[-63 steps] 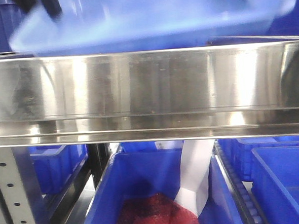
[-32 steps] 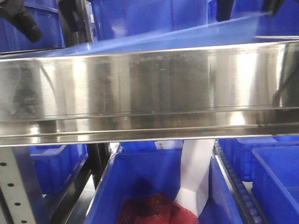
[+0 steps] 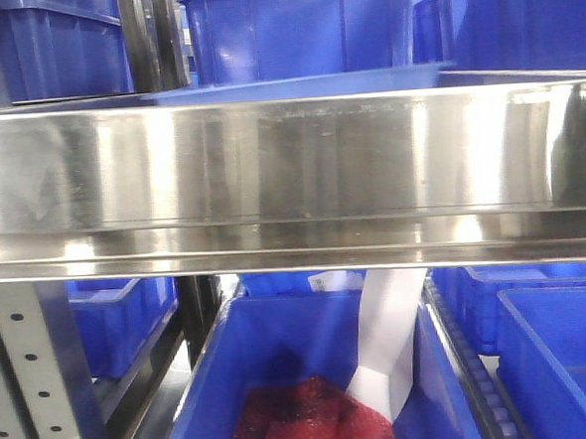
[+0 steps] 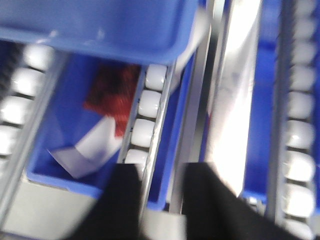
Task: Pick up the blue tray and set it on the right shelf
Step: 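Lower the tray onto the upper steel shelf with both grippers, then open both grippers and withdraw them from the tray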
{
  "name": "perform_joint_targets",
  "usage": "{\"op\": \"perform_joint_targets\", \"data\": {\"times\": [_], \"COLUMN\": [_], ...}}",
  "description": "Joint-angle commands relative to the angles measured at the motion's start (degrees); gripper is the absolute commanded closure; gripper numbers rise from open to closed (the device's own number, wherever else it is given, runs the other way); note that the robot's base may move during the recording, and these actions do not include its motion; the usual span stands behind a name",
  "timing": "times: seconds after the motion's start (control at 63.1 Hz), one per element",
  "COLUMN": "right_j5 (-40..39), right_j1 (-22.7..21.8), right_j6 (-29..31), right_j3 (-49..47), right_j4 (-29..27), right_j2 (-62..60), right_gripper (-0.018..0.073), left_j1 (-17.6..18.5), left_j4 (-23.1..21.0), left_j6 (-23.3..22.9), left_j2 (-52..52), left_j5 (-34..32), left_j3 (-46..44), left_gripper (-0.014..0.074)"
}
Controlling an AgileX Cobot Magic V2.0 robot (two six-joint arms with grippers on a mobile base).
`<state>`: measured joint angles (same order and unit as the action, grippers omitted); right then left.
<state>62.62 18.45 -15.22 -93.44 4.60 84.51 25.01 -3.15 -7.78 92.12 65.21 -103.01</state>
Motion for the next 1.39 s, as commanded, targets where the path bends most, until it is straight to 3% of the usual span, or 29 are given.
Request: {"op": "perform_joint_targets", "data": {"times": [0.0, 0.206, 0.586, 0.729, 0.888, 1.379], "right_j5": [-5.16, -12.5, -36.57, -47.27, -54.55, -54.88], "right_j1": [-0.03, -0.03, -0.03, -0.03, -0.03, -0.03], "right_j6": [0.84, 5.0, 5.37, 5.37, 5.37, 5.37], "right_j3": [3.42, 20.86, 57.79, 66.82, 71.27, 71.39], "right_j4": [1.07, 1.07, 1.14, 4.59, 6.72, 6.72], "right_j2": [-7.78, -23.18, -55.38, -65.6, -71.0, -71.06], "right_gripper": [0.0516, 0.0508, 0.0508, 0.0508, 0.0508, 0.0508], "left_j1": [2.32, 4.63, 4.63, 4.63, 4.63, 4.63], "left_j4": [0.99, 1.37, 1.59, 3.45, 5.78, 5.66], "left_j6": [-0.12, -0.12, 1.04, 1.34, 1.34, 1.34], "left_j2": [-7.77, -23.47, -54.62, -64.04, -69.79, -70.61], "left_j5": [-5.4, -16.84, -40.94, -49.35, -56.97, -56.59], "left_j3": [2.62, 20.79, 58.85, 69.05, 74.86, 75.09], "left_gripper": [0.0507, 0.0646, 0.0645, 0.0645, 0.0645, 0.0645]}}
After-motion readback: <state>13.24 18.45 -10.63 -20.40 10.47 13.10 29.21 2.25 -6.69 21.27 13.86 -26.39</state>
